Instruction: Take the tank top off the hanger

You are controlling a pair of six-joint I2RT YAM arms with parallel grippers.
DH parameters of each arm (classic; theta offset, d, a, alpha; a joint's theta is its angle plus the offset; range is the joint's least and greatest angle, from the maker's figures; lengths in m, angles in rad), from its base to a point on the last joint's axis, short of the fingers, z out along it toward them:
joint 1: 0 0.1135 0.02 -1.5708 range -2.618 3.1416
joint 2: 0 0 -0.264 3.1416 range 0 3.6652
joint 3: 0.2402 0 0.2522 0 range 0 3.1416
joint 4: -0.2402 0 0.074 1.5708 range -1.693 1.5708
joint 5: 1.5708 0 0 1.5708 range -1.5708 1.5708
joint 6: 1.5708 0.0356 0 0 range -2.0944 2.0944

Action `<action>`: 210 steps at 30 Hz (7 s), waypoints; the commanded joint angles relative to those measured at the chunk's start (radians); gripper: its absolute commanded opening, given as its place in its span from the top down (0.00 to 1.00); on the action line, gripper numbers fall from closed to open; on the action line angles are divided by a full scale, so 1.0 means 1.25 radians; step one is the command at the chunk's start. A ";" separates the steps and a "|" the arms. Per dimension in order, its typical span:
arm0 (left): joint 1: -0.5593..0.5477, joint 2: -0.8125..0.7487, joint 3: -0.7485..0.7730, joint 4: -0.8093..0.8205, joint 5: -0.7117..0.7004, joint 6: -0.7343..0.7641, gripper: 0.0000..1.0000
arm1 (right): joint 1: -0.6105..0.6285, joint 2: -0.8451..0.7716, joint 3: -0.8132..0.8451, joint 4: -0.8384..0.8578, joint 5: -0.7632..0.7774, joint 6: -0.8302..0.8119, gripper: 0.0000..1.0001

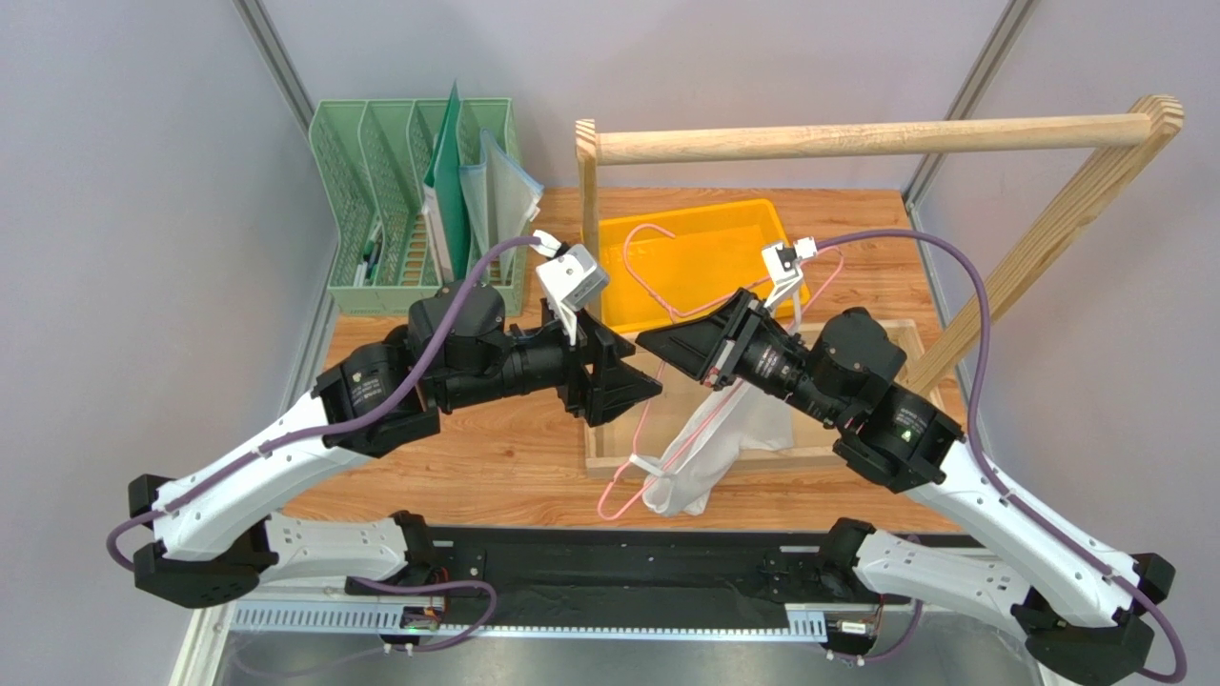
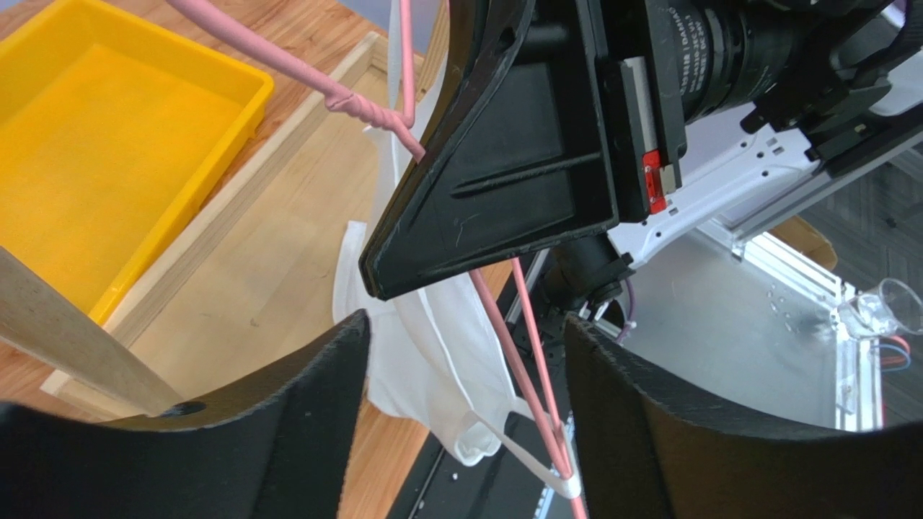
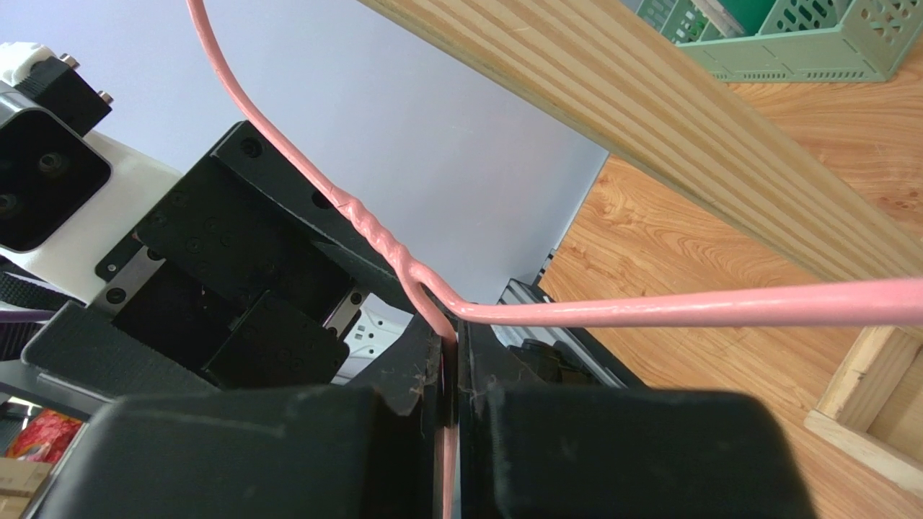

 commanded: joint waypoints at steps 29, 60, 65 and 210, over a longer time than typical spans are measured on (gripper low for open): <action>-0.002 0.047 -0.027 0.114 0.073 -0.077 0.41 | 0.004 -0.022 -0.009 0.082 -0.006 0.013 1.00; -0.002 -0.083 -0.071 -0.065 -0.108 -0.015 1.00 | 0.003 -0.231 0.065 -0.453 0.266 -0.287 0.32; -0.002 -0.105 -0.089 -0.067 -0.079 -0.028 1.00 | 0.004 -0.202 0.074 -0.418 0.322 -0.343 0.42; -0.002 -0.172 -0.206 -0.014 -0.083 -0.053 0.59 | 0.063 -0.048 -0.137 0.124 0.187 0.034 1.00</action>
